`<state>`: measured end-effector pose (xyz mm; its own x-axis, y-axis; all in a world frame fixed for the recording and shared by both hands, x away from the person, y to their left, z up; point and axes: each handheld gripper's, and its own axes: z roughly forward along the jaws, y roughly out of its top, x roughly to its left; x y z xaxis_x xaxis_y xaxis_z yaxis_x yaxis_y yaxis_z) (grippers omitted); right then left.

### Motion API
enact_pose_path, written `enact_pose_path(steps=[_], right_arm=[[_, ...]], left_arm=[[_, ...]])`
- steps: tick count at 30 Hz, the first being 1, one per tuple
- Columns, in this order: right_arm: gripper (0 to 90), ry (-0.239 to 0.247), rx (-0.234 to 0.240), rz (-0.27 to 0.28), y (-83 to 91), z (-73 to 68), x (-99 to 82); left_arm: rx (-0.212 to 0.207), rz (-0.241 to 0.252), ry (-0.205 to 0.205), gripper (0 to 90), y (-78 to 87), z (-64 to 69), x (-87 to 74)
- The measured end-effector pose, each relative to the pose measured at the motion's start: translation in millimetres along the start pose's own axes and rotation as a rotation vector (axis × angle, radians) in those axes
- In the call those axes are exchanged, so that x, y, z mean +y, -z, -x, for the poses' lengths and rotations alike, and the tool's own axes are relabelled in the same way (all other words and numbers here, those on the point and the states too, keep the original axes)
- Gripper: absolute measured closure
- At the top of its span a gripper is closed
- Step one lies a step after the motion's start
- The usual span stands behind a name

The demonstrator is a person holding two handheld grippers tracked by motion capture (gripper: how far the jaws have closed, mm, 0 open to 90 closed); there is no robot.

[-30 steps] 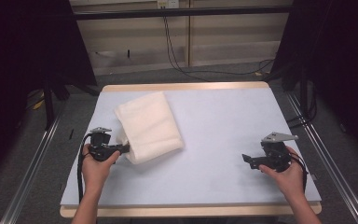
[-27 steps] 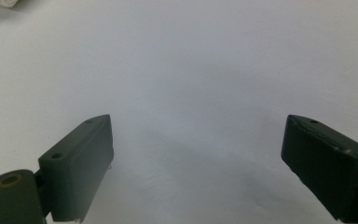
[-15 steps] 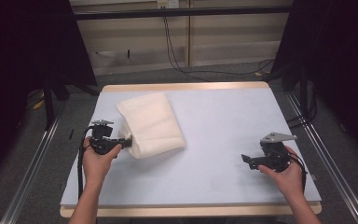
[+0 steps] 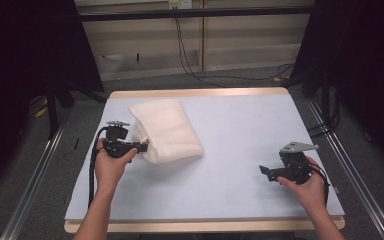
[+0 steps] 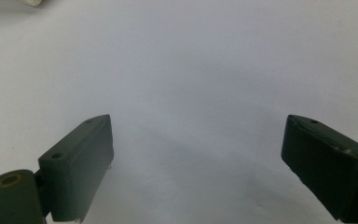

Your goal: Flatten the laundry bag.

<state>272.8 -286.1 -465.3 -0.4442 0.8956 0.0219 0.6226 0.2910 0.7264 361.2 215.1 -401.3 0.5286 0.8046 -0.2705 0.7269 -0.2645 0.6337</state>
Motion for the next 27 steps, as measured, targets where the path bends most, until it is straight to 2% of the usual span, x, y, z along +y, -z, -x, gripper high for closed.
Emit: enact_pose_path(steps=[3, 4, 7, 9, 11, 13, 15, 21, 23, 25, 27], right_arm=[[8.8, 0.006, 0.003, -0.004, -1.2, -1.5, 0.0], [8.8, 0.006, 0.003, -0.004, -1.2, -1.5, 0.0], [8.8, 0.008, 0.004, -0.008, -1.5, -2.5, 0.4], [8.8, 0.006, 0.005, -0.007, -1.8, -2.3, 0.6], [8.8, 0.008, 0.004, -0.009, -2.1, -1.8, 0.4], [8.8, 0.011, 0.001, -0.012, -2.8, -1.7, 0.3], [8.8, 0.007, 0.004, -0.010, -3.2, -2.2, 0.6], [8.8, 0.012, 0.011, -0.022, -3.6, -3.9, 0.4], [8.8, 0.009, 0.011, -0.021, -3.7, -4.1, 0.6], [8.8, 0.011, 0.011, -0.022, -4.4, -4.2, 0.6], [8.8, 0.011, 0.010, -0.023, -4.6, -4.2, 0.6]], left_arm=[[0.007, 0.007, 0.007, 72.3, -0.6, -0.9, 0.7], [0.020, 0.014, 0.024, 72.3, -1.3, -0.5, 0.9], [0.021, -0.016, 0.020, 68.9, -4.1, -3.3, 0.7], [0.015, -0.028, 0.013, 70.7, -5.8, -2.9, 0.4], [0.036, 0.000, 0.013, 70.9, -3.8, -1.8, 1.7], [0.058, 0.004, 0.031, 67.3, -3.6, -1.2, 3.8], [0.041, -0.021, 0.028, 67.1, -5.6, -1.6, 5.1], [0.036, 0.018, 0.019, 69.9, -7.0, 0.1, 9.9], [0.026, 0.006, 0.009, 73.1, -6.7, 2.9, 13.6], [0.032, 0.007, -0.006, 73.0, -8.0, 8.2, 18.5], [0.008, 0.023, -0.004, 72.9, -9.1, 12.5, 23.5]])
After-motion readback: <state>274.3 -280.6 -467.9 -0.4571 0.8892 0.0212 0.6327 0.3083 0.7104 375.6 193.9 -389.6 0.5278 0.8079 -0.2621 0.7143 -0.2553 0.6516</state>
